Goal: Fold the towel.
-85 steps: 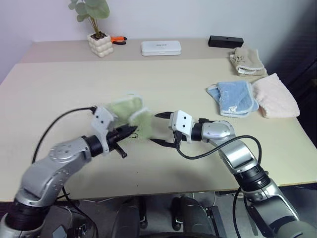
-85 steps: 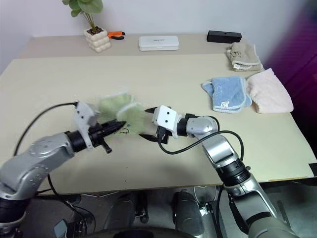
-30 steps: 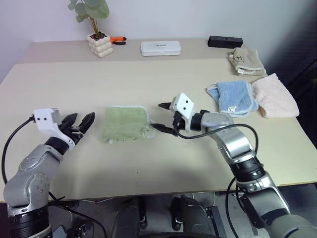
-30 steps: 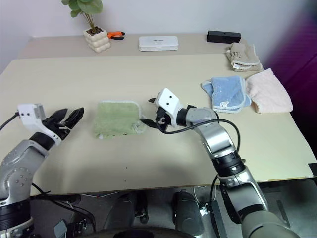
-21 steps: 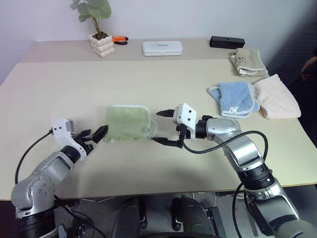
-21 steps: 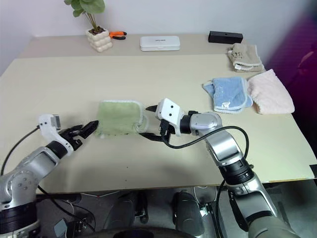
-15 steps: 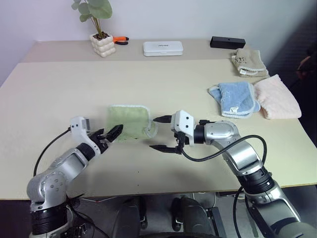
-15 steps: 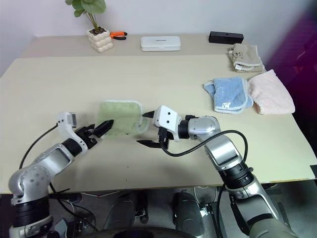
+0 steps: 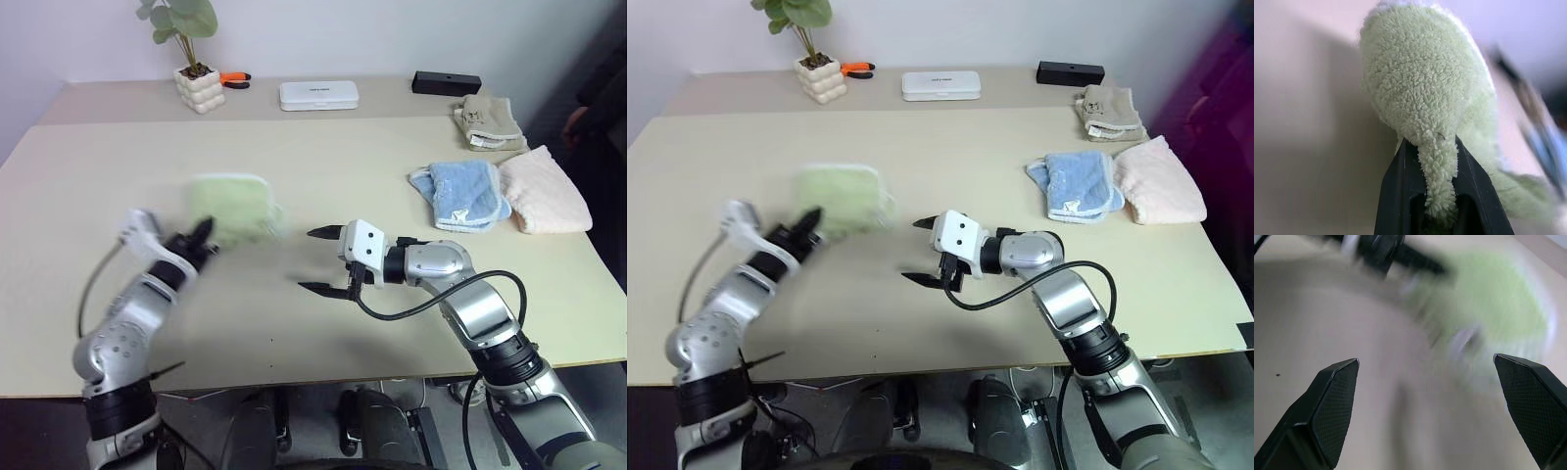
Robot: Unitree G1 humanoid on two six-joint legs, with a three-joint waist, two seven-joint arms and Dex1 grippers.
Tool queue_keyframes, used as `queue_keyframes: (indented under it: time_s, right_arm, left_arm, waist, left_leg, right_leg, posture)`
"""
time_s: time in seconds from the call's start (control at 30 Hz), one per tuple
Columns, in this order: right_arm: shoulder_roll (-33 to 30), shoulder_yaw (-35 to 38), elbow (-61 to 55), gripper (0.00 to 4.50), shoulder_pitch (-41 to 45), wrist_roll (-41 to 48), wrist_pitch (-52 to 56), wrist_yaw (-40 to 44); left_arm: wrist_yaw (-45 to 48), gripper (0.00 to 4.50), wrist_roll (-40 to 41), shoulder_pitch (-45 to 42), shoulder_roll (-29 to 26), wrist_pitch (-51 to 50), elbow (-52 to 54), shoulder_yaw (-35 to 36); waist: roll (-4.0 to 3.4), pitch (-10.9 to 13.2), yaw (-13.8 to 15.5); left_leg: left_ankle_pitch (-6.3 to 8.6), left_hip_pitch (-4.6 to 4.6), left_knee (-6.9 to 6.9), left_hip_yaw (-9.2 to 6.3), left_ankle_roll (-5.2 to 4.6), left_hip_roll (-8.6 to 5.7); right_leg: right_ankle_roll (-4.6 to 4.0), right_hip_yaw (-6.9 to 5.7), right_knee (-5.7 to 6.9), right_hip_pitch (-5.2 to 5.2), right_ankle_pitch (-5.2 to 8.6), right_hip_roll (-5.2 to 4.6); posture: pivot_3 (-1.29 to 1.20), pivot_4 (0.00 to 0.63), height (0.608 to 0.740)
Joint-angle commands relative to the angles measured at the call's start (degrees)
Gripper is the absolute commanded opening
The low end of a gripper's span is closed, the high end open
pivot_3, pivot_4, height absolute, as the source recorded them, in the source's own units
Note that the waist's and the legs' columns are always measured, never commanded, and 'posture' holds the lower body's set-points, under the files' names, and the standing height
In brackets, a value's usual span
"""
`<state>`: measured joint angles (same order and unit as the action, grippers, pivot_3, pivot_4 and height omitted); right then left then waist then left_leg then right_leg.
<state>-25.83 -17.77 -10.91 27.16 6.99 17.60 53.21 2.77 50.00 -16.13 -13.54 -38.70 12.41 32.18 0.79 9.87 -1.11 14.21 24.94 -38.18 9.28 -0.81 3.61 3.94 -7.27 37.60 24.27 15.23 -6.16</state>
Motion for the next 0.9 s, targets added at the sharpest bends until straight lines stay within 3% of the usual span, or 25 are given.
queue_keyframes:
  time_s: [0.03, 0.13, 0.37, 0.5, 0.67, 0.8, 0.9]
  right_arm:
    - [0.23, 0.59, -0.31, 4.5, 1.2, 0.13, -1.51, -0.23]
    - [0.3, 0.39, -0.4, 4.5, 1.05, 0.1, -1.86, -0.21]
    - [0.14, 0.44, 1.14, 4.5, 1.61, 0.01, -3.22, 0.24]
    - [-0.08, 0.6, 2.65, 4.5, 2.44, -0.07, -4.19, 0.68]
    - [-0.49, 0.8, 3.95, 4.5, 2.99, 0.03, -5.25, 1.57]
    - [-1.3, 2.08, 5.83, 4.5, 3.76, 0.38, -5.75, 2.13]
    - [-0.75, 4.98, 8.07, 4.5, 5.05, 2.36, -3.91, 1.08]
  left_arm:
    - [-7.22, 0.03, -1.34, -2.77, -2.6, 10.13, -3.84, 11.14]
    - [-14.41, 0.03, -5.13, -2.75, -4.97, 19.13, -9.13, 19.82]
    - [-23.84, 0.03, -3.97, 0.88, 0.33, 22.7, -10.25, 23.85]
    - [-25.49, 1.62, 0.02, 4.22, 3.92, 23.39, -6.95, 25.04]
    - [-27.9, 4.06, 4.02, 8.12, 1.97, 22.25, -3.14, 27.0]
    - [-28.63, 4.06, 2.18, 14.05, -2.67, 23.2, 1.29, 29.31]
    - [-22.07, 4.06, -2.77, 19.8, -8.8, 21.32, 6.02, 24.1]
  waist:
    - [0.0, 0.0, 0.03]
    - [0.04, 0.0, -0.18]
    - [0.45, -0.15, 1.65]
    - [0.59, -0.23, 1.28]
    - [0.62, -0.23, 0.19]
    - [0.63, -0.23, -0.41]
    - [0.64, -0.22, -0.03]
  left_leg:
    - [0.0, 0.0, 0.0, 0.0, 0.0, 0.0]
    - [0.0, 0.0, 0.0, 0.01, -0.01, 0.0]
    - [0.07, 0.0, -0.09, -0.01, -0.13, -0.05]
    - [0.11, 0.0, -0.1, -0.02, -0.17, -0.05]
    - [0.07, -0.01, -0.06, -0.06, -0.11, -0.01]
    - [0.06, -0.05, -0.05, -0.05, -0.09, 0.04]
    - [0.06, -0.05, -0.05, -0.05, -0.07, 0.06]
  right_leg:
    - [0.0, 0.0, 0.0, 0.0, 0.0, 0.0]
    - [0.0, 0.0, -0.01, 0.0, 0.0, 0.01]
    - [0.01, -0.12, -0.08, -0.17, 0.0, -0.1]
    - [0.01, -0.12, -0.2, -0.22, -0.01, -0.11]
    - [0.01, -0.15, -0.17, -0.22, -0.01, -0.05]
    - [0.01, -0.13, -0.13, -0.21, -0.01, -0.02]
    - [0.0, -0.14, -0.13, -0.19, -0.01, 0.0]
  posture:
    - [0.0, 0.15, 0.74]
    - [0.0, 0.15, 0.74]
    - [0.0, 0.15, 0.74]
    - [0.0, 0.15, 0.74]
    - [0.0, 0.15, 0.74]
    - [0.0, 0.15, 0.74]
    - [0.0, 0.15, 0.74]
